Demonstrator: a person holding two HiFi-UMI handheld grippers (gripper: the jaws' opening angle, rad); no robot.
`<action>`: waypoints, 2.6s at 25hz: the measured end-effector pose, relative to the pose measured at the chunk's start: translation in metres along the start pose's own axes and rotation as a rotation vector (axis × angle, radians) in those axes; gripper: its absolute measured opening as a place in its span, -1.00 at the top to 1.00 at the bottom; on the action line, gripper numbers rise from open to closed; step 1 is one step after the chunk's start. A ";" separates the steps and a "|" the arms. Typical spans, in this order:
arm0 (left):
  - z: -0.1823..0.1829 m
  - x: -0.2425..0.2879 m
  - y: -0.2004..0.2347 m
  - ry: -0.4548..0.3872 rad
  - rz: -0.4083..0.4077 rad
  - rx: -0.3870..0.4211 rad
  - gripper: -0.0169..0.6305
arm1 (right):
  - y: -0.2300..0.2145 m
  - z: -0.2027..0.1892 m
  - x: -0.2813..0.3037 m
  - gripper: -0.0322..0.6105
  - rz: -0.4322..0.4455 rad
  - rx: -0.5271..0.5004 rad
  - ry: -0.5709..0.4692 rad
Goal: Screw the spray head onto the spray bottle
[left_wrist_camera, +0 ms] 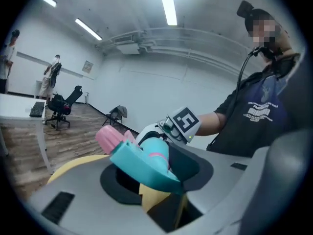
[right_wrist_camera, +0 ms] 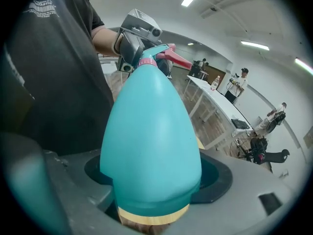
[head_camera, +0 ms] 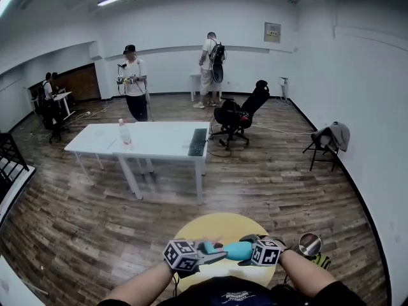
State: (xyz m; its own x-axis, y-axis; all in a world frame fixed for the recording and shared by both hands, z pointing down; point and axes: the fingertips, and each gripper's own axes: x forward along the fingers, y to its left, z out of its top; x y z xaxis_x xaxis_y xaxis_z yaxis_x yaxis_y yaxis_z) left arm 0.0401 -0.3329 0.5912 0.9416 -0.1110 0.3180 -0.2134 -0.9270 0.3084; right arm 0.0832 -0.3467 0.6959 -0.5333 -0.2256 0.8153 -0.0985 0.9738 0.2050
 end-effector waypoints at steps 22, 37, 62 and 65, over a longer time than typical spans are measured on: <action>-0.002 -0.025 0.016 -0.193 0.037 -0.185 0.35 | 0.000 0.008 0.012 -0.41 0.009 0.012 0.004; -0.009 -0.052 0.016 -0.391 0.023 -0.357 0.04 | 0.007 0.004 0.006 -0.41 0.047 0.122 -0.074; -0.004 -0.006 0.015 -0.135 -0.006 -0.163 0.34 | 0.005 0.006 0.009 -0.42 0.057 0.077 -0.043; -0.007 -0.045 0.039 -0.344 0.011 -0.383 0.08 | -0.003 0.004 0.013 -0.41 0.062 0.146 -0.063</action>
State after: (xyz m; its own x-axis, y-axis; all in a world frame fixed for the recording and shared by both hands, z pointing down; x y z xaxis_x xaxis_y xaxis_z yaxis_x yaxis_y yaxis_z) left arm -0.0126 -0.3615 0.5954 0.9562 -0.2911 0.0297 -0.2433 -0.7347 0.6333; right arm 0.0736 -0.3521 0.7038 -0.5934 -0.1675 0.7873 -0.1823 0.9807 0.0712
